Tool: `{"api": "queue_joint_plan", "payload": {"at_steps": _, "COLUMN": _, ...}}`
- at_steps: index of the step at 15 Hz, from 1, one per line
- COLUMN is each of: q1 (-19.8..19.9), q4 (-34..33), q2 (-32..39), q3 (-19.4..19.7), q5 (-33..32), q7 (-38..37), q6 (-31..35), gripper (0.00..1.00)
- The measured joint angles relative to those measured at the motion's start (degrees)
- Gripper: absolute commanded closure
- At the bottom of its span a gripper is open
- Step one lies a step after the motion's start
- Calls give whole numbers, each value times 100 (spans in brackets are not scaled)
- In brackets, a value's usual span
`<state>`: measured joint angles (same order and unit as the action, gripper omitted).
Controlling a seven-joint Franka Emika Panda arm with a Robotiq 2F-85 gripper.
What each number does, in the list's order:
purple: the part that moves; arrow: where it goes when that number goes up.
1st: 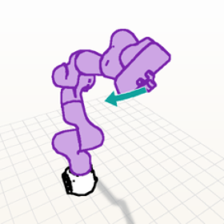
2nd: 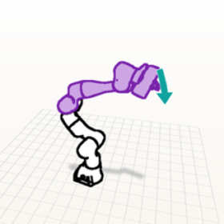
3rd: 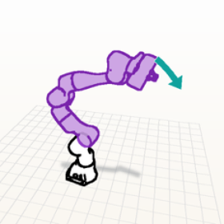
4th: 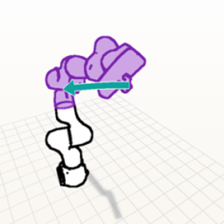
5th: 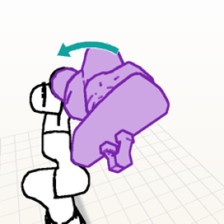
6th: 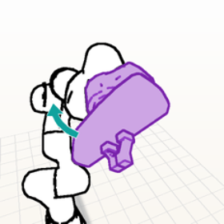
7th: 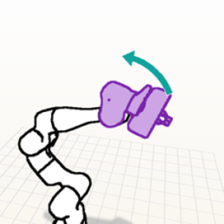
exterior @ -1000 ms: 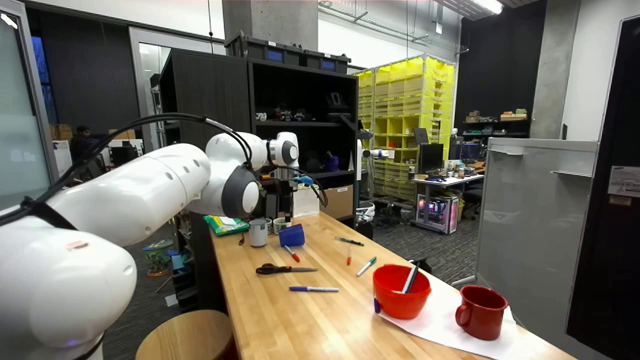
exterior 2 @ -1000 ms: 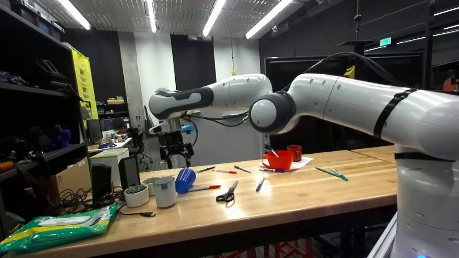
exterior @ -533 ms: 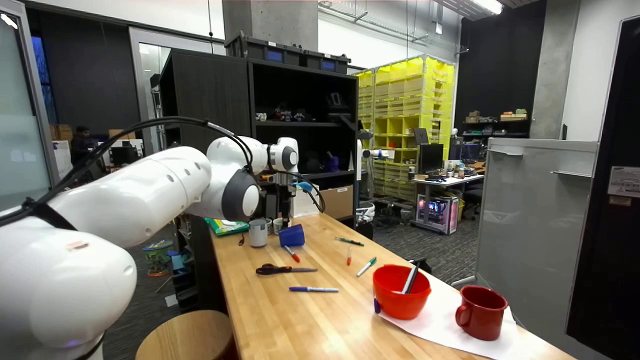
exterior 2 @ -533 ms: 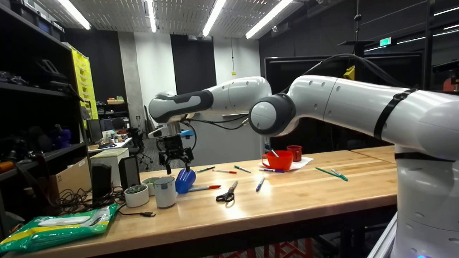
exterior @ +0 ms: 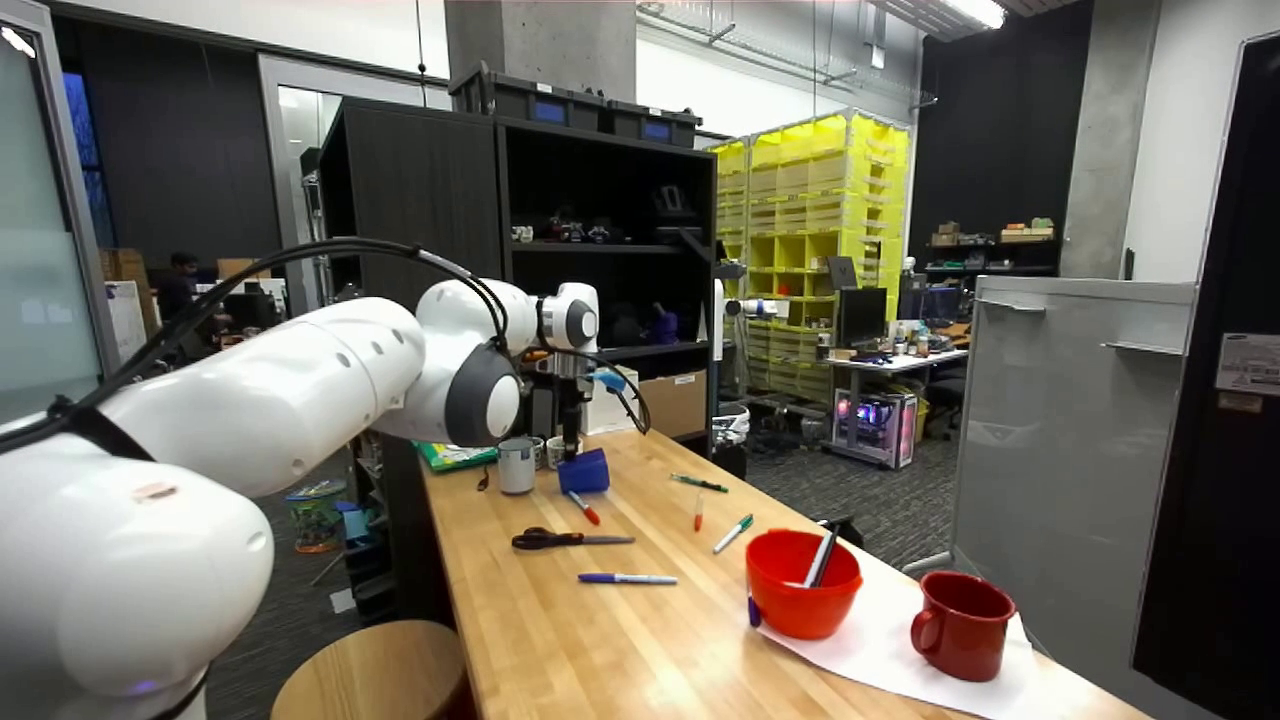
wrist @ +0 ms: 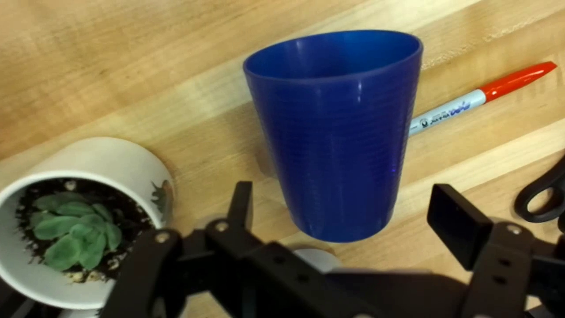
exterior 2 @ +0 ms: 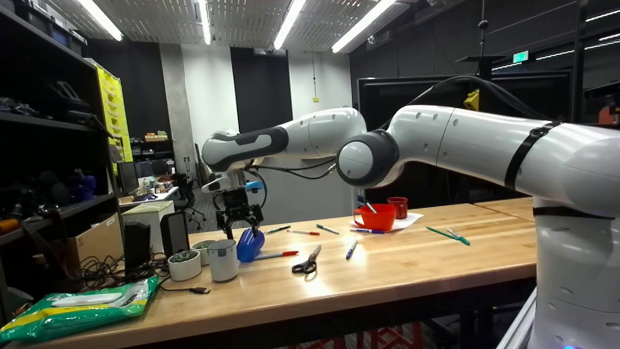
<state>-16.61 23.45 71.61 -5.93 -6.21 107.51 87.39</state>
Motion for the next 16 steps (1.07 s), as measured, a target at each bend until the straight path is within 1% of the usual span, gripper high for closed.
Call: {"api": "queue_joint_plan", "payload": {"at_steps": 16, "q1": 30, "q4": -7, "q2": 160, "q3": -8, "q5": 110, "q7": 0, "q6": -229, "gripper": 0}}
